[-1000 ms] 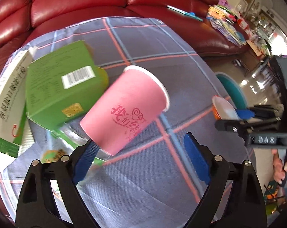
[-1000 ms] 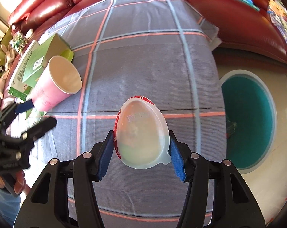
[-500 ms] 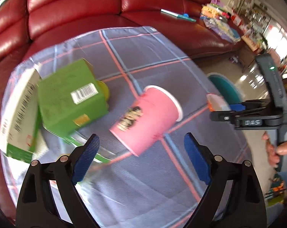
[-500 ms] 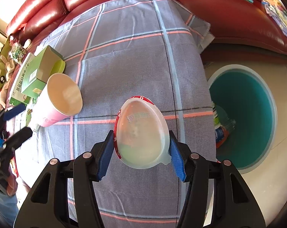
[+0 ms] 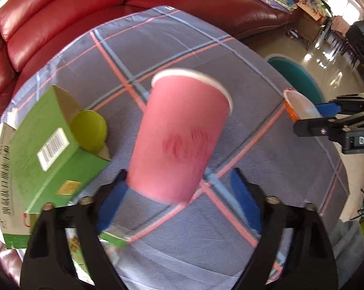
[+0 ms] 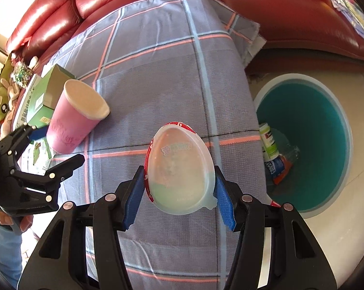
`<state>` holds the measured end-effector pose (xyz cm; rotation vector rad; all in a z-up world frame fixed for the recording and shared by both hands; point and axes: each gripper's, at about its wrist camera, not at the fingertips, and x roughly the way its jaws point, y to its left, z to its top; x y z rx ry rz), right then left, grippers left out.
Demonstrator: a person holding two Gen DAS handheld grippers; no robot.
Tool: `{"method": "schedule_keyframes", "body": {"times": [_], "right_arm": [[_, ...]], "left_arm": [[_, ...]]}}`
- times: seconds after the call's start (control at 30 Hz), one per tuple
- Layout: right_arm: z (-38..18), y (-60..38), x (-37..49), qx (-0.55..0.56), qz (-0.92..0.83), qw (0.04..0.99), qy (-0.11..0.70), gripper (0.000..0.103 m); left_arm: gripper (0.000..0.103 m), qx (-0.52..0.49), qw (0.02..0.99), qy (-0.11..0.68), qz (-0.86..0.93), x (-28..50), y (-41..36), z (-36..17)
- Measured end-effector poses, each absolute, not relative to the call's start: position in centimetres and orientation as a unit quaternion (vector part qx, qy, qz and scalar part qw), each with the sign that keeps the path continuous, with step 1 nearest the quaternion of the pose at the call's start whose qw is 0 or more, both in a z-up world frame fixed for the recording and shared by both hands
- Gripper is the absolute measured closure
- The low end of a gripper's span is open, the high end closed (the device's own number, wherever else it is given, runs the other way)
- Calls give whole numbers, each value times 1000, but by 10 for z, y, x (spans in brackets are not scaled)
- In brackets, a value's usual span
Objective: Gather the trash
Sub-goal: 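Grasp the pink paper cup with the left tool while the right tool holds the lid, then carry cup and lid over the teal bucket and open the left tool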
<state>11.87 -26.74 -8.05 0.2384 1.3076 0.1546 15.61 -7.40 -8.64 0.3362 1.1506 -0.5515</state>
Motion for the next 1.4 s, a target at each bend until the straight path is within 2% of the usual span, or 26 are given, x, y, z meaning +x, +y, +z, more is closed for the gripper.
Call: {"method": "schedule_keyframes", "body": {"times": [0.03, 0.1, 0.13, 0.2, 0.3, 0.63, 0.67, 0.77, 1.13, 1.4], "right_arm": [[-81, -270, 119, 113, 71, 784, 606, 47], [-83, -273, 120, 116, 71, 783, 606, 47], [-83, -274, 120, 118, 72, 783, 606, 47], [-84, -277, 122, 122, 73, 784, 605, 47], [-84, -280, 124, 126, 75, 784, 603, 47], [-88, -291, 127, 138, 77, 784, 601, 47], [-88, -293, 127, 139, 77, 783, 601, 47], [-88, -298, 127, 140, 76, 784, 600, 47], [-81, -311, 121, 145, 75, 791, 590, 47], [-56, -340, 105, 156, 64, 809, 563, 47]], "left_arm": [[41, 149, 787, 539, -262, 155, -75, -87], [39, 148, 788, 540, -256, 153, -76, -85], [37, 152, 791, 537, -249, 151, -78, -83], [23, 147, 797, 534, -240, 150, -74, -75], [17, 144, 805, 527, -232, 151, -72, -64], [15, 167, 785, 551, -230, 176, -116, -88], [17, 162, 786, 551, -230, 177, -117, -90], [45, 148, 786, 555, -229, 181, -118, -93], [47, 115, 816, 526, -210, 165, -123, -71], [46, 93, 825, 514, -214, 143, -140, -50]]}}
